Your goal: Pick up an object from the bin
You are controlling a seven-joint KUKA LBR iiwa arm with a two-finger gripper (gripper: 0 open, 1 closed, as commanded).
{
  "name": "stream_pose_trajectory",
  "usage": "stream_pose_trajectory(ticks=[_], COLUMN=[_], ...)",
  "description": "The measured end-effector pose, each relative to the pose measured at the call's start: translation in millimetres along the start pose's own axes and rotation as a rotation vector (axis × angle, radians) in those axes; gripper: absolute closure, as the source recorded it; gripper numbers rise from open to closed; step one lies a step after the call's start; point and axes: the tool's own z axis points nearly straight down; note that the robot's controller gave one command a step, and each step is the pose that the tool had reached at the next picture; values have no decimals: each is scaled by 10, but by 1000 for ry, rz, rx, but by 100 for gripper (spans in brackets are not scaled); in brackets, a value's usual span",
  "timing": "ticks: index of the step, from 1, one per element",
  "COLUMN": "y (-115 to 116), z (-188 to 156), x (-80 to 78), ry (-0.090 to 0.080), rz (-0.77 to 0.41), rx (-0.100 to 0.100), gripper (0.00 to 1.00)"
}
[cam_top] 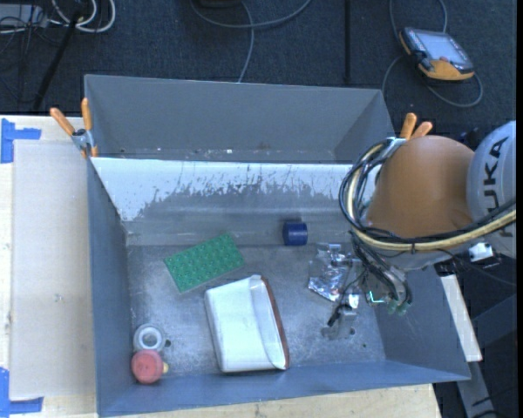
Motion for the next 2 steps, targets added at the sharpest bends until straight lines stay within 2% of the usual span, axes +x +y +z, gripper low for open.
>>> stream_pose_trajectory(ticks=[1, 2], y=[-1251, -1238], z=[1263, 923], x=[-232, -298], ry=[-4, -12], rz=[-255, -702], rx=[2, 4], gripper=[0, 0])
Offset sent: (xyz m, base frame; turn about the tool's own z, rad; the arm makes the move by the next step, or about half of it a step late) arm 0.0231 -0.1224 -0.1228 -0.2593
